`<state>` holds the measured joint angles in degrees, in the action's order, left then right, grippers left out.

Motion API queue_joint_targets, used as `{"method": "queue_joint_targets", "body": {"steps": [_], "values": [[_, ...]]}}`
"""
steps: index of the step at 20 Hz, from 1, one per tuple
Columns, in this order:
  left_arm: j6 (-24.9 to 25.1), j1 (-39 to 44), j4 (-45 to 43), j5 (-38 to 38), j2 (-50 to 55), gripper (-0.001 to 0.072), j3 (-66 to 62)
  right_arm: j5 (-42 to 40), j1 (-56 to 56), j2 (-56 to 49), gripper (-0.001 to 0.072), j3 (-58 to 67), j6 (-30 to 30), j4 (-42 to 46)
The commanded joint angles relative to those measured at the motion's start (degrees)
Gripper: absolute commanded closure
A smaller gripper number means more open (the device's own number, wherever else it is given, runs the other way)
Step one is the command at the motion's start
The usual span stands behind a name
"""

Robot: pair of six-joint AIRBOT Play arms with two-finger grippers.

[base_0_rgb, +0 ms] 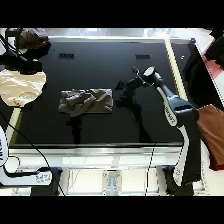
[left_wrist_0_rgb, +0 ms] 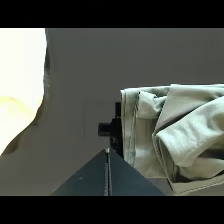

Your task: Fold the shirts.

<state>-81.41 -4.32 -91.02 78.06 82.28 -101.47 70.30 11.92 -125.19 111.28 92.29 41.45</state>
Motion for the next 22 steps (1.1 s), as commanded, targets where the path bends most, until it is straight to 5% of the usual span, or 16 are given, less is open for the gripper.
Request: {"method": "queue_joint_targets", "body": {"steps": [1, 5, 6, 7, 8, 14, 22], "values": [[0.0, 0.0, 0.2, -0.3, 0.0, 0.0695, 0.1, -1.3, 3.8, -3.3, 0.0169, 0.3, -1.9, -3.3], [0.1, 0.0, 0.2, -0.3, 0.0, 0.0695, 0.1, -3.7, 8.5, -3.8, 0.0187, 0.3, -2.0, -5.6], [0.1, 0.0, 0.2, -0.3, 0.0, 0.0695, 0.1, -3.4, 9.4, -3.8, 0.0348, 0.3, -2.3, -6.8], [0.6, 0.0, 0.2, -0.2, 0.0, 0.0695, 0.1, -3.0, 10.1, -3.7, 0.0647, 0.3, -3.9, -9.9], [1.3, 0.0, 0.2, -0.2, 0.0, 0.0695, 0.1, -2.2, 10.3, -3.6, 0.0692, 0.6, -6.0, -13.3], [1.3, 0.0, 0.2, -0.2, 0.0, 0.0695, 0.1, 5.8, 6.8, 2.9, 0.0692, 10.1, -9.5, -14.9], [1.3, 0.0, 4.6, 0.9, 0.0, 0.0695, 0.1, 15.1, -8.1, 35.2, 0.0694, 10.1, -6.5, 18.8]]}}
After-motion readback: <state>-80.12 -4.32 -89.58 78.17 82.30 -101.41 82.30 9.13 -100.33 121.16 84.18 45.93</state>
